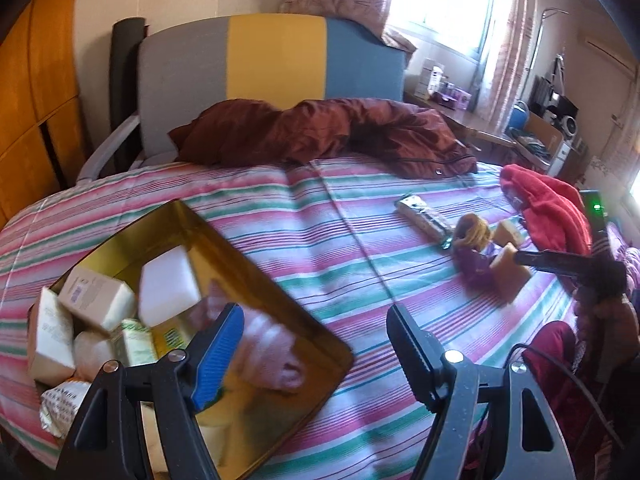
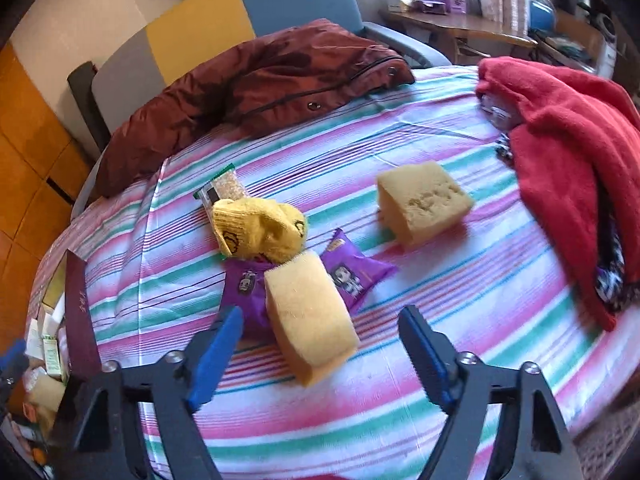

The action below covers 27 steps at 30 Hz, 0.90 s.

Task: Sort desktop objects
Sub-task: 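Move both grippers back over the remaining items on the bed, then grasp a yellow sponge with the right gripper while the left gripper grasps the purple snack packet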

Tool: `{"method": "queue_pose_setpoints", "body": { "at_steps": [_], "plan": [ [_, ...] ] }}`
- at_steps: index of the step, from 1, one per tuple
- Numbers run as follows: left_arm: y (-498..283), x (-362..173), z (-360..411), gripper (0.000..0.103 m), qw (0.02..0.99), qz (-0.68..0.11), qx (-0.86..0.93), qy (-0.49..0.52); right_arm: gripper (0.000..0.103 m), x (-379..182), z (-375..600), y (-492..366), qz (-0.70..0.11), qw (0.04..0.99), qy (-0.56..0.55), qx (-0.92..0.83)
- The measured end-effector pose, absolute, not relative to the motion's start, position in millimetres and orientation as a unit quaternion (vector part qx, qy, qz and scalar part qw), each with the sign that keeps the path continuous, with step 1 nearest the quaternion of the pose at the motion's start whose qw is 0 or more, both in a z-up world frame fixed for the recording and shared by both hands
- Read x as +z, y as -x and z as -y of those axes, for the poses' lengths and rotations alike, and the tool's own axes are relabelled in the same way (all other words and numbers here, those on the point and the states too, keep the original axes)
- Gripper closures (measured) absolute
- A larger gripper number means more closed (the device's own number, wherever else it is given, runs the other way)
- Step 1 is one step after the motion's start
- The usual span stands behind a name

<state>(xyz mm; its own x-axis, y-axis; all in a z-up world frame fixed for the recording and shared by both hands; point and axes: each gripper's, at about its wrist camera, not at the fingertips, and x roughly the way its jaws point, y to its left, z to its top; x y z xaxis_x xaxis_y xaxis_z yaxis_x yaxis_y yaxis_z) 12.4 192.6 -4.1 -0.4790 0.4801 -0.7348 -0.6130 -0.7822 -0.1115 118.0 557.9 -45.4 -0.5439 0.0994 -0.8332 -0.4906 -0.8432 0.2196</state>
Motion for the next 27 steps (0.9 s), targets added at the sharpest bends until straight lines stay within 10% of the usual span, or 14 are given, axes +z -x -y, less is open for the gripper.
{"method": "queue_pose_setpoints", "body": {
  "at_steps": [8, 27],
  "plan": [
    [-10, -17, -242, 0.03, 0.366, -0.1, 0.825, 0.419, 0.062, -61, -545, -104, -0.175, 0.161, 0.479, 0.845],
    [-18, -69, -386, 0.035, 0.452, -0.172, 0.742, 0.464, 0.064, -37, -551, -112, -0.204, 0.155, 0.413, 0.874]
  ]
}}
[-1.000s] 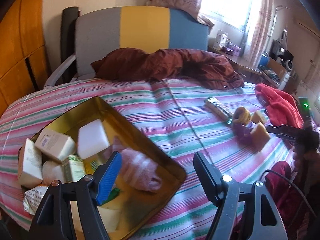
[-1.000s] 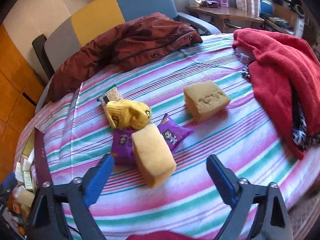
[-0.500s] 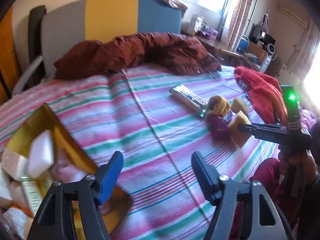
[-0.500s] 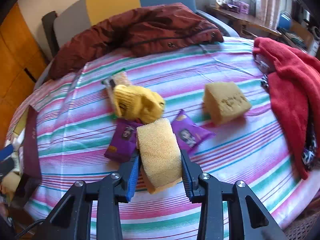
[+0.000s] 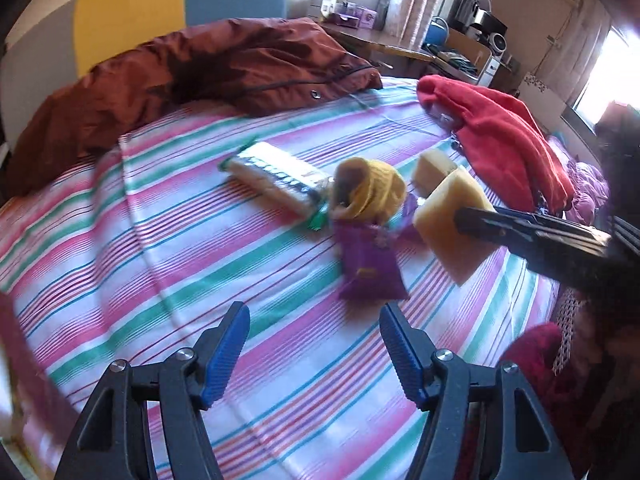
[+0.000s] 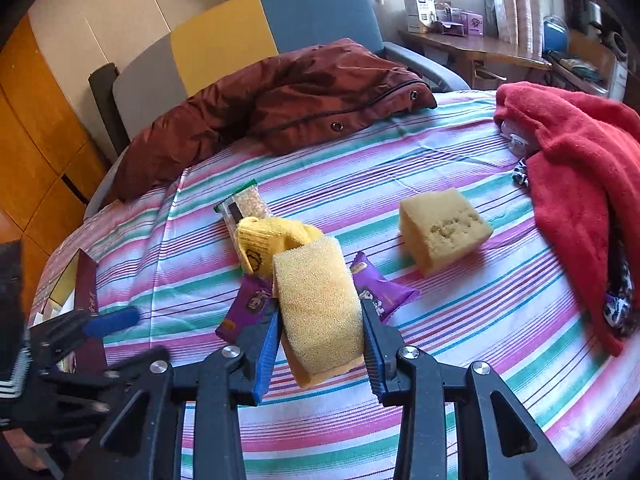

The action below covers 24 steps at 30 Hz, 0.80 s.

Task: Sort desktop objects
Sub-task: 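Grasp a yellow sponge with the right gripper while the left gripper grasps the purple snack packet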

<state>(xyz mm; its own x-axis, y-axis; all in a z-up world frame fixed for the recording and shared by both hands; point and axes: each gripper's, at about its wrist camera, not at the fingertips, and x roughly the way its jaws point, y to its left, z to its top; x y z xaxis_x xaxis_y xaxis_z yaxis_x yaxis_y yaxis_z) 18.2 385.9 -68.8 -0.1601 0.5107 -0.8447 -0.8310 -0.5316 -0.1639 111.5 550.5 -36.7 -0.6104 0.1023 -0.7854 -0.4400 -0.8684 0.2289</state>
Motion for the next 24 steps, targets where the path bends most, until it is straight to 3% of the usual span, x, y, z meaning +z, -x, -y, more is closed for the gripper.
{"method": "queue_pose_setpoints", "body": {
  "at_steps": [10, 21, 24],
  "plan": [
    [-24, -91, -442, 0.035, 0.469, -0.209, 0.725, 0.458, 0.064, -38, -544, -108, -0.177, 0.159, 0.423, 0.874],
    [-20, -109, -460, 0.028, 0.483, -0.2, 0.722, 0.454, 0.064, -41, -551, -108, -0.2, 0.159, 0.426, 0.868],
    [-20, -111, -461, 0.019, 0.496, -0.202, 0.714, 0.451, 0.064, -43, -553, -107, -0.206, 0.16, 0.431, 0.864]
  ]
}}
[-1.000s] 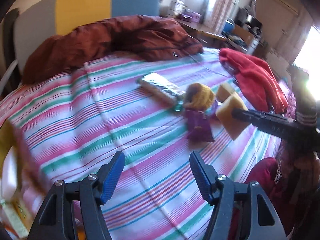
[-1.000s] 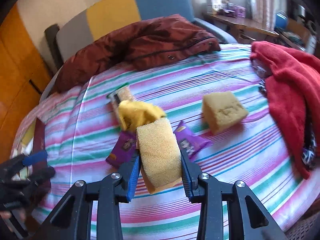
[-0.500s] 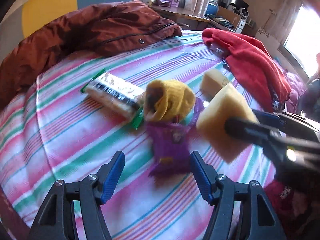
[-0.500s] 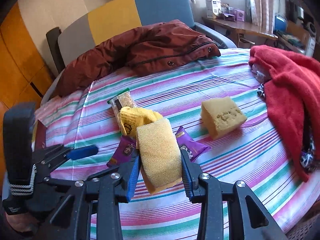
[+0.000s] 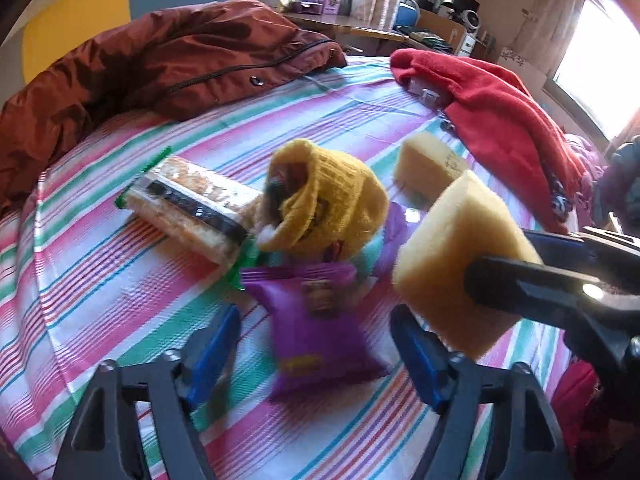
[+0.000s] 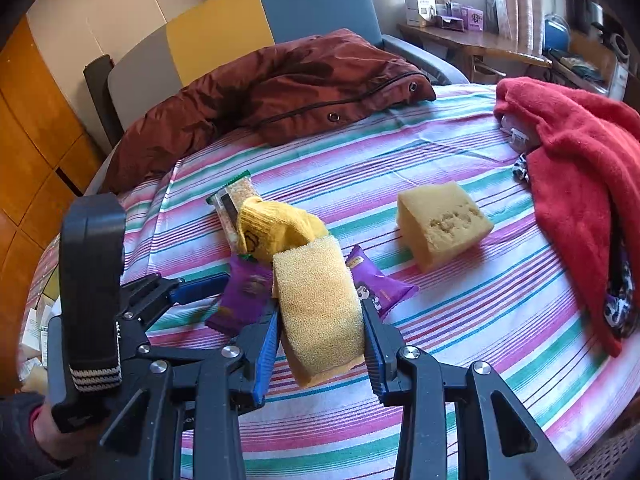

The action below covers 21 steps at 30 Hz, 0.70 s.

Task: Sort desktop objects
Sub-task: 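Grasp a yellow sponge with the right gripper while the left gripper grasps the purple snack packet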

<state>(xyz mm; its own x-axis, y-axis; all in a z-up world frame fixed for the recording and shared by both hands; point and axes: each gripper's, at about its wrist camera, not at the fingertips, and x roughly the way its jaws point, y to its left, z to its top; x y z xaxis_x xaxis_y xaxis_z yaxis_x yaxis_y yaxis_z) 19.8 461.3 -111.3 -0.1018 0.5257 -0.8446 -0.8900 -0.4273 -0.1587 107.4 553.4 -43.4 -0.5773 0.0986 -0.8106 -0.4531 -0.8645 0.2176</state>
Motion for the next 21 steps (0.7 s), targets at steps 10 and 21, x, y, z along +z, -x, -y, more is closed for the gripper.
{"method": "queue_pose_setpoints", "body": {
  "at_steps": [10, 21],
  "plan": [
    [-2, -108, -469, 0.024, 0.47, -0.167, 0.706, 0.503, 0.062, -44, -555, -107, -0.206, 0.161, 0.433, 0.862],
    [-3, -110, -468, 0.064, 0.457, -0.236, 0.723, 0.461, 0.064, -45, -553, -105, -0.202, 0.159, 0.437, 0.862]
  ]
}}
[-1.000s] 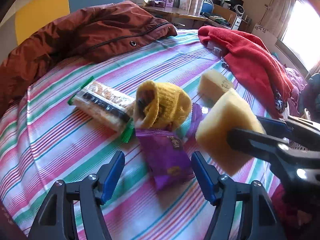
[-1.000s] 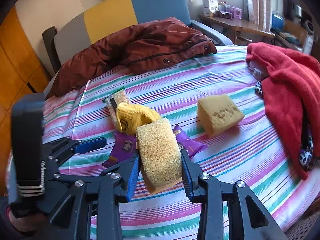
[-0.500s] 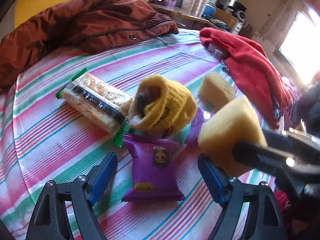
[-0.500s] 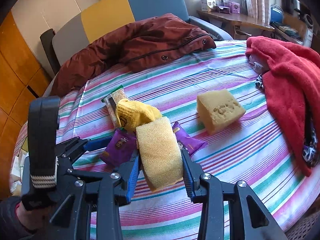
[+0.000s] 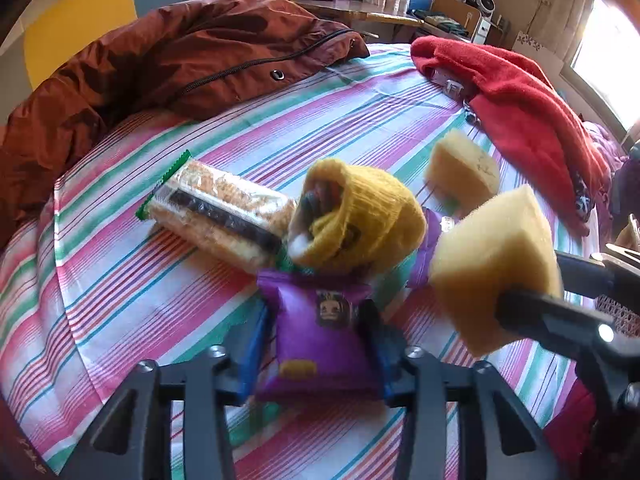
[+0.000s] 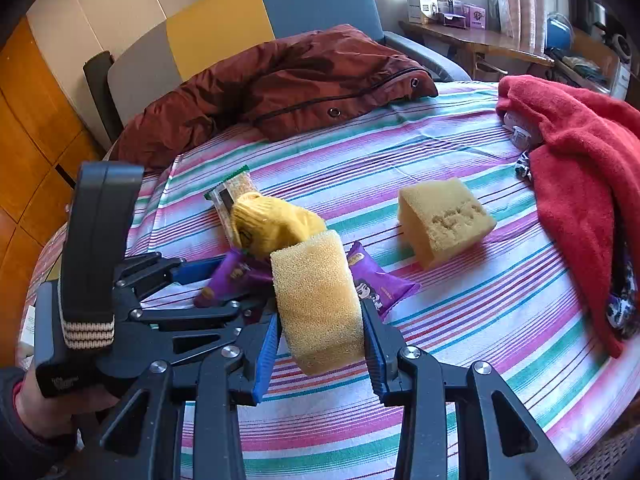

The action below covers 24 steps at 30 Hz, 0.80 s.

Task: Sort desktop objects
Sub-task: 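Grasp a yellow sponge with the right gripper while the left gripper grasps the purple snack packet, then carry the sponge and purple packet to the gold tray and release both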

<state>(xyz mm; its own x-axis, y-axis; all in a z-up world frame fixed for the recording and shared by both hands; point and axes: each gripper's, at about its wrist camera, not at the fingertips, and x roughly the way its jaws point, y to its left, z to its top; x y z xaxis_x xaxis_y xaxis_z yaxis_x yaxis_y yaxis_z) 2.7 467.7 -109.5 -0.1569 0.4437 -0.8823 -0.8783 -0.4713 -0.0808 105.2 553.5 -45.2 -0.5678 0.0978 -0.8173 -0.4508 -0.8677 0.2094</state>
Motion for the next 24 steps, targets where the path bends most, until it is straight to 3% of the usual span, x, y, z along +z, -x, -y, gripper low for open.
{"method": "queue_pose_setpoints", "body": {
  "at_steps": [7, 24],
  "plan": [
    [2, -102, -432, 0.065, 0.443, -0.185, 0.74, 0.471, 0.064, -40, -550, -107, -0.197, 0.147, 0.422, 0.873],
    [-9, -29, -301, 0.065, 0.373, -0.102, 0.825, 0.412, 0.064, -27, -497, -99, -0.139, 0.058, 0.415, 0.897]
  ]
}}
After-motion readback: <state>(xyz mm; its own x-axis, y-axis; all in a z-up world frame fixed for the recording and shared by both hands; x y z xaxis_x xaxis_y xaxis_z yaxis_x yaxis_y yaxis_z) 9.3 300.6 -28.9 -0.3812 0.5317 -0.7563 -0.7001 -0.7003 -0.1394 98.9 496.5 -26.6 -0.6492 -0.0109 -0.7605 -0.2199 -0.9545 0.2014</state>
